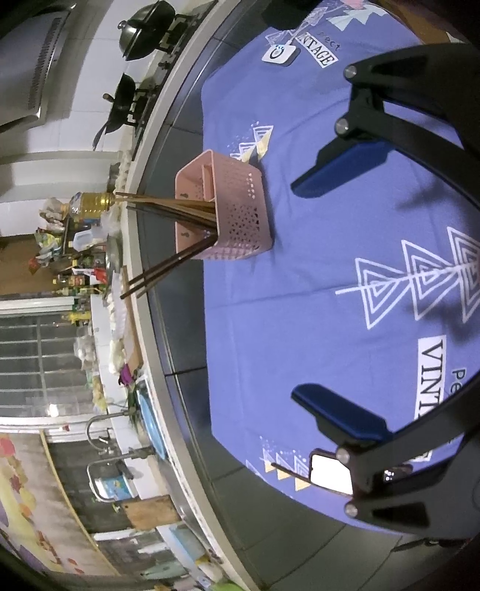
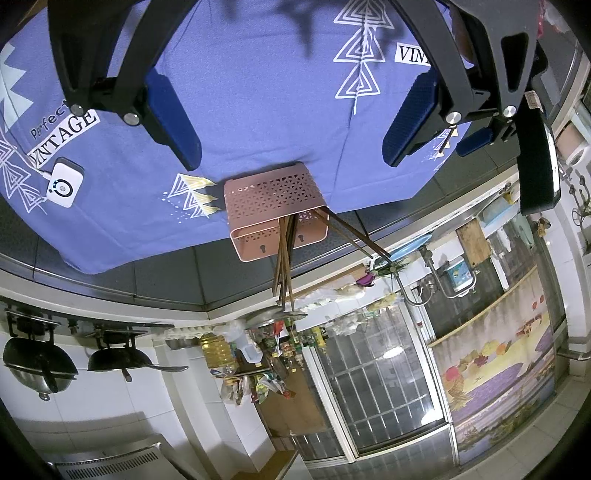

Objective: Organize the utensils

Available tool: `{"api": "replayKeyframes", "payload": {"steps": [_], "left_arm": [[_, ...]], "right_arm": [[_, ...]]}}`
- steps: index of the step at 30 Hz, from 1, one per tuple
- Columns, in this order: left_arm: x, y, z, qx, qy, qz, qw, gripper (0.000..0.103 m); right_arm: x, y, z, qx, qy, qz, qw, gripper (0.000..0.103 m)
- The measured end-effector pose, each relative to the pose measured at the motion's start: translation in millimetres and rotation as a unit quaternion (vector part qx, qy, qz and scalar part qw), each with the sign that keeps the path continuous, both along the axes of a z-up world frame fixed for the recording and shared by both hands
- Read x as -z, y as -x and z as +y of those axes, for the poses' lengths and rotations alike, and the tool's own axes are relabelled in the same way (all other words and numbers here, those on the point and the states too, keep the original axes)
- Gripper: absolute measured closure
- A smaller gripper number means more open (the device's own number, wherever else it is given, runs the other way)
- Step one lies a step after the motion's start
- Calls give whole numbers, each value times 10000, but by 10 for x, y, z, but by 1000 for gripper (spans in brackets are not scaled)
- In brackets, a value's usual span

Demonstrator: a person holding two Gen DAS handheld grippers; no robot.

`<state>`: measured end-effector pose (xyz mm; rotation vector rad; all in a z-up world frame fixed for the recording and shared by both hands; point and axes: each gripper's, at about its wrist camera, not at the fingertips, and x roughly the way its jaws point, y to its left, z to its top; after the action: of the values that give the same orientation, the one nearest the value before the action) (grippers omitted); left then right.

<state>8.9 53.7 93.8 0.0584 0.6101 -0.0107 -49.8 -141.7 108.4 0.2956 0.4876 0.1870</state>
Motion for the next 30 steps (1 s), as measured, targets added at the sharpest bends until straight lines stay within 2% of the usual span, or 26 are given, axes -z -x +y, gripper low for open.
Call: {"api": "replayKeyframes", "payload": {"steps": [30], "left_arm": [[12,22,97,-154,-21,-12,9999,6]], "right_arm": [[-47,41,27,7,5,-37,10000,6]]}}
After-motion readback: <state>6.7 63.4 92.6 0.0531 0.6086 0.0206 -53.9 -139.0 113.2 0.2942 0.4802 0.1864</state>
